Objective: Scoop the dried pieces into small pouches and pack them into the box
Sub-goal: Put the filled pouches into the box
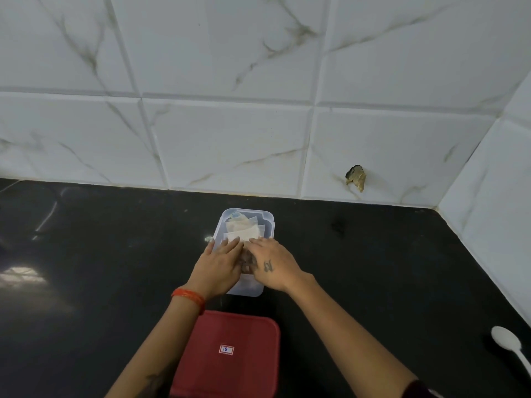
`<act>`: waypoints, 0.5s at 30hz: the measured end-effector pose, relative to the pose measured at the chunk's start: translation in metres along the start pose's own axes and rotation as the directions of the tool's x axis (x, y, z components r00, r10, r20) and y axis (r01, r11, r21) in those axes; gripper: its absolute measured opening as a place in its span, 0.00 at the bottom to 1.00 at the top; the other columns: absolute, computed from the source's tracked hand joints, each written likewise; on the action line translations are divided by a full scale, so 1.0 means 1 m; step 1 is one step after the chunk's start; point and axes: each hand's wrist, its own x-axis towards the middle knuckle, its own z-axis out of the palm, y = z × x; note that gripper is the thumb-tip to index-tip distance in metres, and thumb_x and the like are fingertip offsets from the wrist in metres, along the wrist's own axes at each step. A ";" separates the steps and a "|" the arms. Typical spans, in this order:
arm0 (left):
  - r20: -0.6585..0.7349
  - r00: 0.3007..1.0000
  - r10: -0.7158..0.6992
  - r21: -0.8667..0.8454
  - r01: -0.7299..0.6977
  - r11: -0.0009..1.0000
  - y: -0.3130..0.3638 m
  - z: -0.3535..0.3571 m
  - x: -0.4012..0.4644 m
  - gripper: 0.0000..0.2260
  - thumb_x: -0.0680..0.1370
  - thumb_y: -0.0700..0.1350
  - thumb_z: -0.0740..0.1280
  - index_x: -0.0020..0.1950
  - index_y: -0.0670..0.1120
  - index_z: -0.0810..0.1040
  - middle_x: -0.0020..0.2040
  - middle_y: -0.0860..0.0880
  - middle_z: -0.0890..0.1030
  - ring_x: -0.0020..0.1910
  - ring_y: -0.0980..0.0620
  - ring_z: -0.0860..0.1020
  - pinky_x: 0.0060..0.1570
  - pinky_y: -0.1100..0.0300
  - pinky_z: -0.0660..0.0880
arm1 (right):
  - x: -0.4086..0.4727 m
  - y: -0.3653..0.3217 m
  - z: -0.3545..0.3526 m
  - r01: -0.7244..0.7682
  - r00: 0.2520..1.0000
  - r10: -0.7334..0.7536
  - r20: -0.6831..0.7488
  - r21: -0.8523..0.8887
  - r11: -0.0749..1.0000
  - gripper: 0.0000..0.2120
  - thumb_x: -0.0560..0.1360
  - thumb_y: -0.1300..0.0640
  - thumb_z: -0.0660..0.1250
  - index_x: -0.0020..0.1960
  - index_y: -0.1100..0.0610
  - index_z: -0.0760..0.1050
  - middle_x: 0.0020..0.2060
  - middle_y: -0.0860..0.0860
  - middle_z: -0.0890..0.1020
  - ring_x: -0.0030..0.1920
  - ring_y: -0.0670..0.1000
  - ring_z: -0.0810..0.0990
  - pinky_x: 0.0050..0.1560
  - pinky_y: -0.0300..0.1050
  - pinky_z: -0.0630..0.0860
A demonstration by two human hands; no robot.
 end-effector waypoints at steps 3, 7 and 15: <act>-0.008 1.000 0.023 0.117 -0.021 0.993 -0.002 0.007 0.001 0.45 0.63 0.57 0.25 0.77 0.46 0.50 0.78 0.47 0.53 0.77 0.48 0.53 0.74 0.50 0.41 | 0.005 0.000 0.004 -0.004 0.995 0.013 0.101 -0.096 0.995 0.24 0.79 0.53 0.57 0.73 0.57 0.61 0.71 0.54 0.68 0.73 0.53 0.62 0.75 0.50 0.49; -0.091 0.995 0.044 0.035 -0.041 0.999 -0.003 0.011 -0.002 0.41 0.68 0.58 0.29 0.76 0.44 0.58 0.76 0.45 0.58 0.75 0.46 0.57 0.74 0.48 0.46 | 0.006 0.000 0.000 0.003 0.997 -0.006 0.076 0.036 0.999 0.20 0.78 0.54 0.60 0.70 0.54 0.67 0.67 0.53 0.73 0.68 0.54 0.69 0.72 0.53 0.59; -0.477 0.847 -0.235 -0.481 -0.027 0.877 -0.003 0.030 -0.061 0.20 0.79 0.52 0.60 0.69 0.46 0.71 0.71 0.47 0.70 0.68 0.49 0.69 0.69 0.51 0.65 | -0.062 -0.002 0.029 0.062 0.866 0.192 -0.462 0.480 0.875 0.19 0.75 0.63 0.67 0.65 0.56 0.74 0.61 0.46 0.77 0.63 0.47 0.74 0.64 0.40 0.69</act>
